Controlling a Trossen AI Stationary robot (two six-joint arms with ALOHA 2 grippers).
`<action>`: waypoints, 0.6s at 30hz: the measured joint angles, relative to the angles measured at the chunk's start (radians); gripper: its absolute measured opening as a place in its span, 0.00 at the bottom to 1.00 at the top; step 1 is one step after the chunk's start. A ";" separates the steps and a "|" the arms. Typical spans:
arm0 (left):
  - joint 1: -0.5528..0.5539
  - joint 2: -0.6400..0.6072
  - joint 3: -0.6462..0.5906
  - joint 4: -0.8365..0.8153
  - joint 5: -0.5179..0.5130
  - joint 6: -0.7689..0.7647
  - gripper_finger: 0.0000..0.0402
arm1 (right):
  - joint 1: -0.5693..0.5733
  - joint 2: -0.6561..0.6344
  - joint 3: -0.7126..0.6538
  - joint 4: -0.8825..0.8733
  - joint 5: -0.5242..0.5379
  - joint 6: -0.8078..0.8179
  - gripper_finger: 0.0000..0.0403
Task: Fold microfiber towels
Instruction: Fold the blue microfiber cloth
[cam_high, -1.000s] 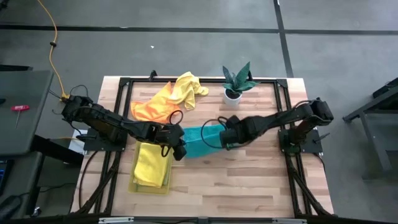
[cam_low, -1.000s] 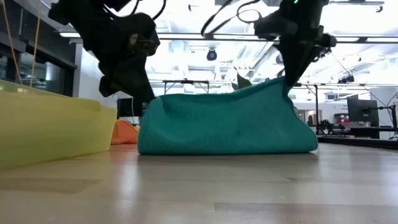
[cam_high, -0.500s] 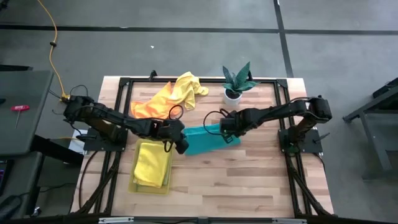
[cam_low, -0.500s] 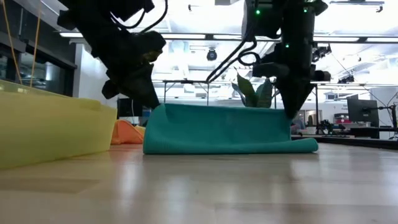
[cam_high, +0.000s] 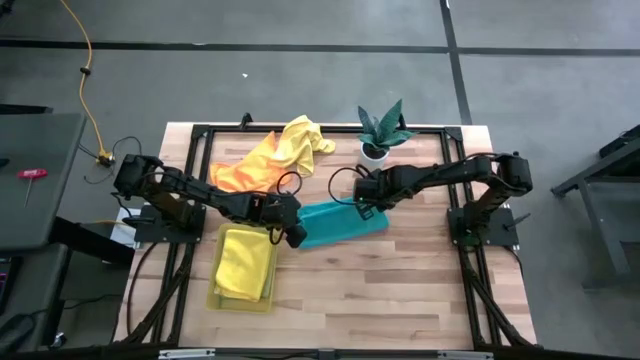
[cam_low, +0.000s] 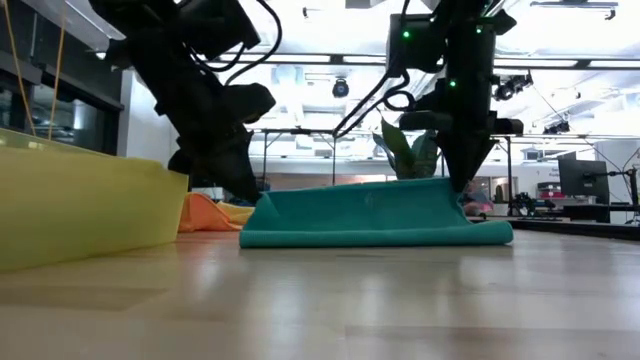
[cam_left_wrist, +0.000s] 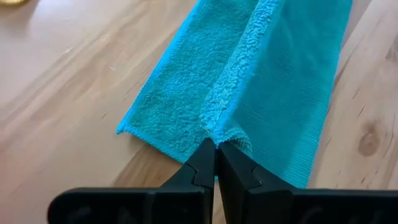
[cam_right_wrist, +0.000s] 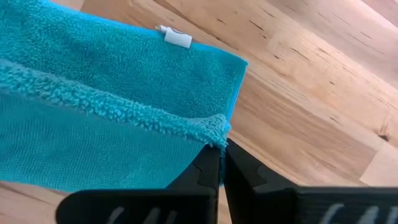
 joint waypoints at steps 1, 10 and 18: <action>0.000 0.000 0.000 0.001 -0.003 0.011 0.00 | 0.000 0.000 0.000 -0.001 0.001 0.000 0.00; 0.043 -0.005 0.000 -0.055 -0.026 0.054 0.14 | -0.002 0.000 0.000 0.001 0.041 0.007 0.13; 0.120 -0.134 0.001 -0.195 -0.027 0.176 0.32 | -0.022 -0.038 0.019 -0.010 0.099 -0.085 0.37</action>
